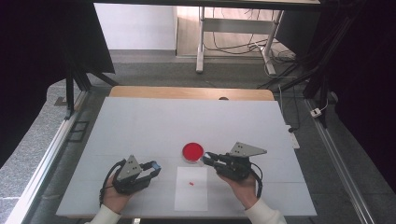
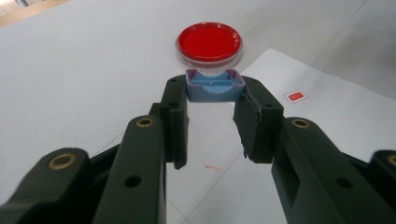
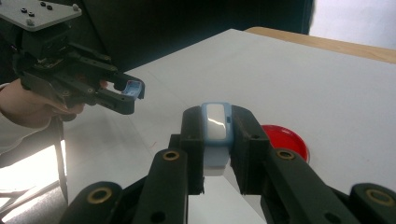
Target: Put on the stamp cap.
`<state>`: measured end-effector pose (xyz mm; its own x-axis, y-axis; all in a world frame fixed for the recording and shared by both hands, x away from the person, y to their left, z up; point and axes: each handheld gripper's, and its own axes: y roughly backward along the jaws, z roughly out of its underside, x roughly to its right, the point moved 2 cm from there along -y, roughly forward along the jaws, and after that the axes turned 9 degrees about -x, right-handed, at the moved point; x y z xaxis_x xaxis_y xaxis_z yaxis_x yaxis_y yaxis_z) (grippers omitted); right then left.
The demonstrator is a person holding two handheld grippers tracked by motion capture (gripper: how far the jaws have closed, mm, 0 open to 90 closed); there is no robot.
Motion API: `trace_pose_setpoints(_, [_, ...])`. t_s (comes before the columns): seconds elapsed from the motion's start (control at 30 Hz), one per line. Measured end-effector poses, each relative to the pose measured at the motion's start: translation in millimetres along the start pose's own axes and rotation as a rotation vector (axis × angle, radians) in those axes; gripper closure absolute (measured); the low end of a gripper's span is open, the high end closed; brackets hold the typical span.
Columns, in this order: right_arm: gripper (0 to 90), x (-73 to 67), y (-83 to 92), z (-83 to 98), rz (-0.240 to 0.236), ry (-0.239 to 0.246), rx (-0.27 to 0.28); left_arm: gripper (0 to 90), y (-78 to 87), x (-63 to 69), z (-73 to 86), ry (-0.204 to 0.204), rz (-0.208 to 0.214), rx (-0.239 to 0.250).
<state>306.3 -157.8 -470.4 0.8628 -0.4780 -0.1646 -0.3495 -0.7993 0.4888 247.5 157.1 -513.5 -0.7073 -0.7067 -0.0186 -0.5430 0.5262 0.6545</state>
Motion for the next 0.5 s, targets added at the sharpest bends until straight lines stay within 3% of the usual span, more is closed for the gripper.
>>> trace_pose_setpoints(0.5, [75.4,-2.8,-1.3,1.6,0.009,0.008,-0.004,65.1,-18.3,10.1,-14.0,-0.034,0.026,-0.015])
